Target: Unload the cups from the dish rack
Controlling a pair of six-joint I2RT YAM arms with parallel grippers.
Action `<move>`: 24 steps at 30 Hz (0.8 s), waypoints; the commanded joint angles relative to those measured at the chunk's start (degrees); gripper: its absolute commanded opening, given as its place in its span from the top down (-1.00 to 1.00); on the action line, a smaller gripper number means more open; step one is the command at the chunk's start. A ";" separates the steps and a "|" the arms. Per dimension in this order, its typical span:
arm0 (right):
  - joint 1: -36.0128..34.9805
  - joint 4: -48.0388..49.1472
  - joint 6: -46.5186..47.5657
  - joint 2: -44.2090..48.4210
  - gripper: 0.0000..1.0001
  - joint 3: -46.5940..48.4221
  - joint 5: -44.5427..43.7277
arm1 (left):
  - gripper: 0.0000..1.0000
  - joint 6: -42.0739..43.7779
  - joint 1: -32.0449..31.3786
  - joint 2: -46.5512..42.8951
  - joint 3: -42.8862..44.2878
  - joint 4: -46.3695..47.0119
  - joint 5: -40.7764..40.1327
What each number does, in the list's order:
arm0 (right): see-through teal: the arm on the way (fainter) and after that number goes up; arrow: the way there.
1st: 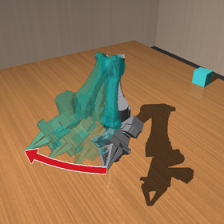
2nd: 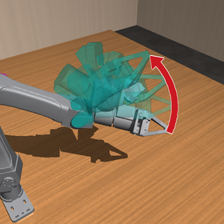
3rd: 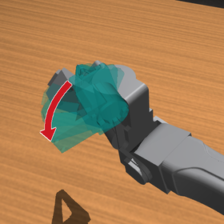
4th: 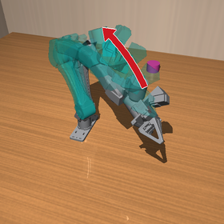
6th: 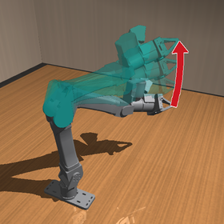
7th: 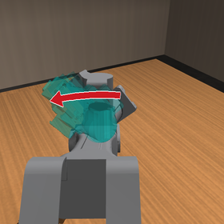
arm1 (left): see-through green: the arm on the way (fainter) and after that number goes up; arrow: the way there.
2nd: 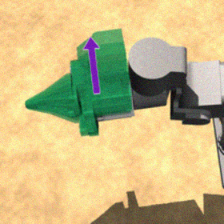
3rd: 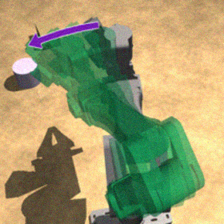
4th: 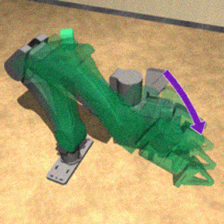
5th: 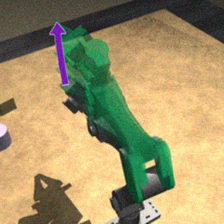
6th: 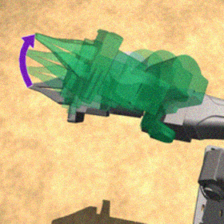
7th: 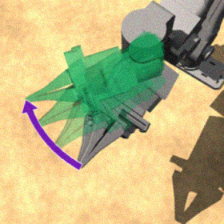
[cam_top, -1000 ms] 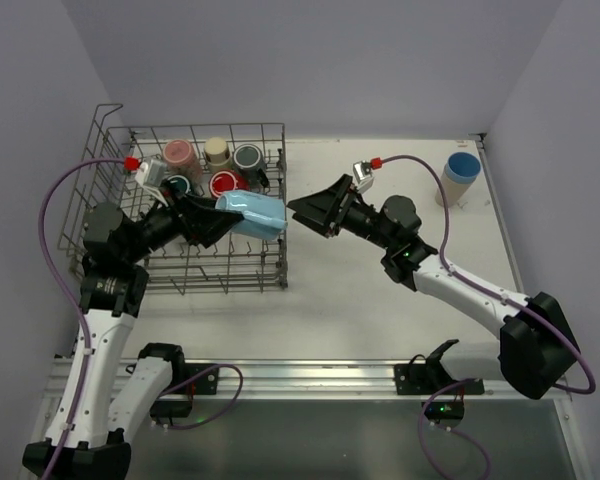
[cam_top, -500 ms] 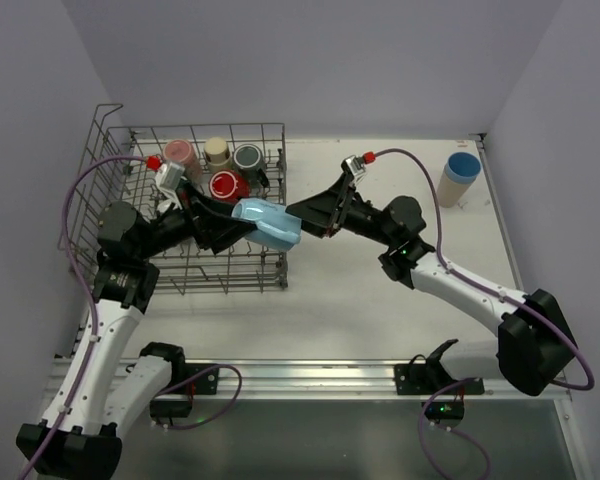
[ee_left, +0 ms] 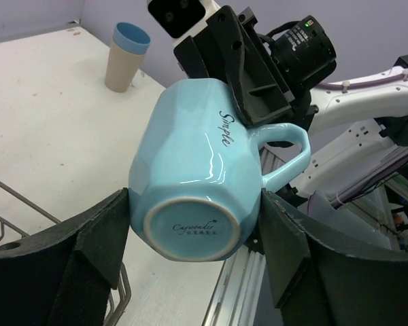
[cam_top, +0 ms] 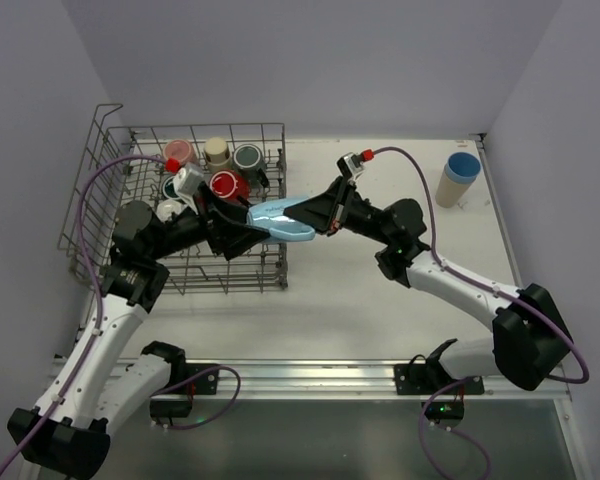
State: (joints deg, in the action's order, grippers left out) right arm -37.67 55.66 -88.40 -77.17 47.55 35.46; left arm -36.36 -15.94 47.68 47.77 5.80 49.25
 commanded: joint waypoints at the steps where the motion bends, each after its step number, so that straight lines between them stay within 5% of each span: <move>1: 0.75 -0.26 7.97 2.72 1.00 0.52 -3.21 | -0.66 5.05 -0.40 -1.53 3.46 -3.76 -7.05; 4: 2.07 -7.11 13.50 4.39 1.00 1.57 -3.21 | -0.99 8.57 -0.40 -2.94 4.61 -9.66 -13.56; 12: 9.89 -48.40 48.28 8.26 1.00 16.32 -9.08 | -1.00 15.35 -0.40 -3.82 8.04 -23.72 -30.43; 15: 11.48 -72.54 65.25 2.75 1.00 27.57 -21.37 | -1.00 17.54 -0.40 -4.87 5.42 -26.10 -34.65; 18: 13.23 -82.61 75.46 -3.41 1.00 37.86 -34.02 | -1.00 18.95 -0.40 -6.63 2.52 -26.72 -38.87; 24: 16.40 -97.82 84.79 -21.69 1.00 57.97 -44.50 | -1.00 19.22 -0.40 -7.43 1.10 -25.58 -45.47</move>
State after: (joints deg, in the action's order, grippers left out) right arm -22.44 -30.65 -14.17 -92.09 97.56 0.71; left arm -19.14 -16.25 40.51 49.12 -20.60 9.56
